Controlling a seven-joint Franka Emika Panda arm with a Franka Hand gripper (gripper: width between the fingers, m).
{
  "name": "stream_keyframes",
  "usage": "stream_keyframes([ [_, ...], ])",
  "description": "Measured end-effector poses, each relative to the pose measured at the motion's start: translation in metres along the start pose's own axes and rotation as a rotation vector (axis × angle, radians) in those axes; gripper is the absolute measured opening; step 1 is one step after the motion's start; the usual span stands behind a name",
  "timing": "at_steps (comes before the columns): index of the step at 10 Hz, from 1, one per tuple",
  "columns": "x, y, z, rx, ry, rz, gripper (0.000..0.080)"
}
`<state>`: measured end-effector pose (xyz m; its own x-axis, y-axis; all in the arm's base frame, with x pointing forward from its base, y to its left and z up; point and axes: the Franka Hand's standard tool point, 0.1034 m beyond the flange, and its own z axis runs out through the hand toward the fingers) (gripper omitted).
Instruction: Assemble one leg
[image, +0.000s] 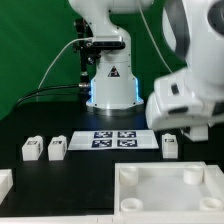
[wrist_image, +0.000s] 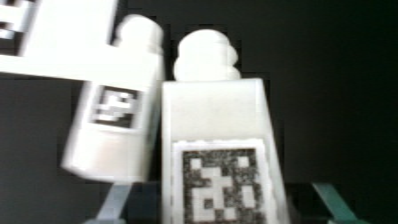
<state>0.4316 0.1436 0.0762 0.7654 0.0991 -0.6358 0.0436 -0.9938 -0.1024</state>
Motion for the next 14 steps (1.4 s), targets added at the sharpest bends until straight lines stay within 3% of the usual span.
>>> stream_keyframes([
  [1,-0.01,0.007,-0.02,0.004,0.016,0.001,0.0291],
  [2,-0.016,0.009,-0.041,0.002,0.11,0.014,0.0291],
  [3,-0.023,0.002,-0.05,-0.007,0.228,0.021,0.0291],
  [6,-0.019,0.006,-0.052,-0.013,0.489,0.012,0.0291],
  [8,0.013,0.041,-0.097,-0.031,0.691,-0.069,0.0291],
  [9,0.027,0.053,-0.106,-0.033,0.745,-0.074,0.0291],
  [10,0.047,0.055,-0.13,-0.04,0.875,-0.082,0.0291],
  [12,0.061,0.049,-0.156,-0.028,0.972,-0.066,0.0291],
  [13,0.063,0.053,-0.159,-0.043,1.112,-0.076,0.0291],
  [14,0.059,0.057,-0.15,-0.055,1.192,-0.07,0.0291],
])
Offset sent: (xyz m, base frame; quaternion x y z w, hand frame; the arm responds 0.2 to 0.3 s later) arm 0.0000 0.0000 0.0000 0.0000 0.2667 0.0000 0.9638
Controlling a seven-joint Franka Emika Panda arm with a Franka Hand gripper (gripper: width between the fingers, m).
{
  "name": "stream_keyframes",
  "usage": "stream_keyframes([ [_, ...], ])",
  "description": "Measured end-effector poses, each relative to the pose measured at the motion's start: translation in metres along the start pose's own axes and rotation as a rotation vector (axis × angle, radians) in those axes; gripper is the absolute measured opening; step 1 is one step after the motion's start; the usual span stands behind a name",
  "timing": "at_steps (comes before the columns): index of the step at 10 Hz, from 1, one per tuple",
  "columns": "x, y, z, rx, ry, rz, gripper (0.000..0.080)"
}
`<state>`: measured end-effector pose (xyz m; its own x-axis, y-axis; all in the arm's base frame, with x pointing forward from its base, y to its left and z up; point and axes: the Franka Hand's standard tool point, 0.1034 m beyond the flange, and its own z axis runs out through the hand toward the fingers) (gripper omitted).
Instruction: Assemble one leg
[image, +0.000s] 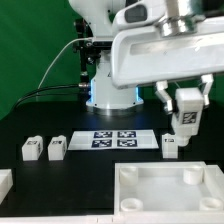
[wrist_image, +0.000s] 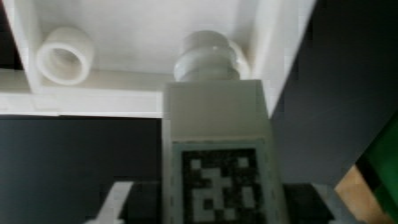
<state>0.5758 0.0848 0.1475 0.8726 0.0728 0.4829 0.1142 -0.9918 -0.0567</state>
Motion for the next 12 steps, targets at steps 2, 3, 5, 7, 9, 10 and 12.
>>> stream_keyframes([
  [2,-0.002,0.006,0.004,-0.024,0.162,0.002,0.0291],
  [3,-0.011,0.005,0.01,-0.018,0.106,0.003,0.0291],
  [5,-0.002,0.001,0.017,-0.011,0.112,0.002,0.0291],
  [7,0.031,-0.004,0.033,0.002,0.14,0.008,0.0292],
  [9,0.041,-0.003,0.045,0.004,0.153,0.016,0.0292],
  [10,0.038,-0.002,0.051,0.004,0.151,0.018,0.0292],
  [12,0.04,-0.004,0.06,0.008,0.151,0.02,0.0292],
])
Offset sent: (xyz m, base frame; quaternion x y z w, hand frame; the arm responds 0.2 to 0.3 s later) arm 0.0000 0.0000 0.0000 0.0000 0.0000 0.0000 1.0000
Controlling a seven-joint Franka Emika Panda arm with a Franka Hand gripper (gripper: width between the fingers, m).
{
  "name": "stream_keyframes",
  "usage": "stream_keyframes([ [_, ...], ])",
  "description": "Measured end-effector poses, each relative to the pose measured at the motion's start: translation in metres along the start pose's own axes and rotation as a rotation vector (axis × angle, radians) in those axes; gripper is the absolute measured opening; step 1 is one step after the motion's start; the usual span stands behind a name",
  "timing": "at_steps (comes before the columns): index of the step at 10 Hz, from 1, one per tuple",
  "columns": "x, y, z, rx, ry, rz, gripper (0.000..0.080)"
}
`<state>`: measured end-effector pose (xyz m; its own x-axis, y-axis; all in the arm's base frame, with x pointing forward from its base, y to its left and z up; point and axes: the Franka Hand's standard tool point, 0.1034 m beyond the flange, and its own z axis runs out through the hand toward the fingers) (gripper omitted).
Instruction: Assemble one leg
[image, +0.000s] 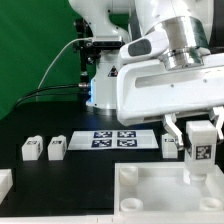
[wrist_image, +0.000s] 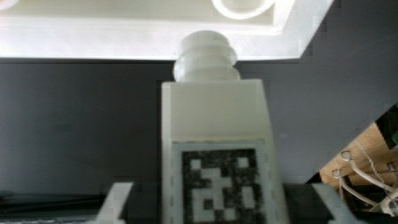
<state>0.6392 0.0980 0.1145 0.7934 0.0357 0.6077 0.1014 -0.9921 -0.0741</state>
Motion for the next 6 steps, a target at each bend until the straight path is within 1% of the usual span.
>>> stream_keyframes([
  [2,-0.007,-0.007,0.005,0.006,-0.013,0.001,0.0292],
  [3,-0.011,-0.008,0.008,0.007,-0.018,0.001,0.0292],
  [4,-0.019,-0.008,0.013,0.007,-0.031,0.002,0.0292],
  [6,-0.026,-0.014,0.017,0.012,-0.036,-0.003,0.0292],
])
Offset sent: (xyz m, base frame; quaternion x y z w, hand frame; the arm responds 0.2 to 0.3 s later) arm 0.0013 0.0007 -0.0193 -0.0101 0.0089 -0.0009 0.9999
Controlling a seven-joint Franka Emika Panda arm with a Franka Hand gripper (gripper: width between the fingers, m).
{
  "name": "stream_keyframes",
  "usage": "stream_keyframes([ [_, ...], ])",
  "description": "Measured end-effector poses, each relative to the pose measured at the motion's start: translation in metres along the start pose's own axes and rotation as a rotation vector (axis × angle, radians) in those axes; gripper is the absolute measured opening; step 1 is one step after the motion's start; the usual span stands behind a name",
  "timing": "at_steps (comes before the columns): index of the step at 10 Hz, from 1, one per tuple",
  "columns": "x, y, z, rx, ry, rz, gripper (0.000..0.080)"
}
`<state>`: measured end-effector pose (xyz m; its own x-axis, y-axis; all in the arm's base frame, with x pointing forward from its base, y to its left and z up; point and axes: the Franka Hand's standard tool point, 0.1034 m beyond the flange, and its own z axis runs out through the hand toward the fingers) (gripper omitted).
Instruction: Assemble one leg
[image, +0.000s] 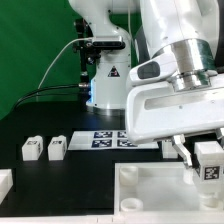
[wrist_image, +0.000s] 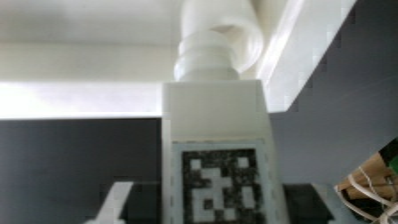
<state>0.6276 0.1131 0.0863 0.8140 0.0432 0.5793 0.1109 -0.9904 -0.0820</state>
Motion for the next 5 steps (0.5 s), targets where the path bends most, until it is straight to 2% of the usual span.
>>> stream_keyframes([
  [2,-0.0043,-0.0069,0.0039,0.006,-0.004,-0.007,0.0292],
  [5,-0.0045,-0.007,0.0041,0.005,0.001,-0.008,0.0292],
])
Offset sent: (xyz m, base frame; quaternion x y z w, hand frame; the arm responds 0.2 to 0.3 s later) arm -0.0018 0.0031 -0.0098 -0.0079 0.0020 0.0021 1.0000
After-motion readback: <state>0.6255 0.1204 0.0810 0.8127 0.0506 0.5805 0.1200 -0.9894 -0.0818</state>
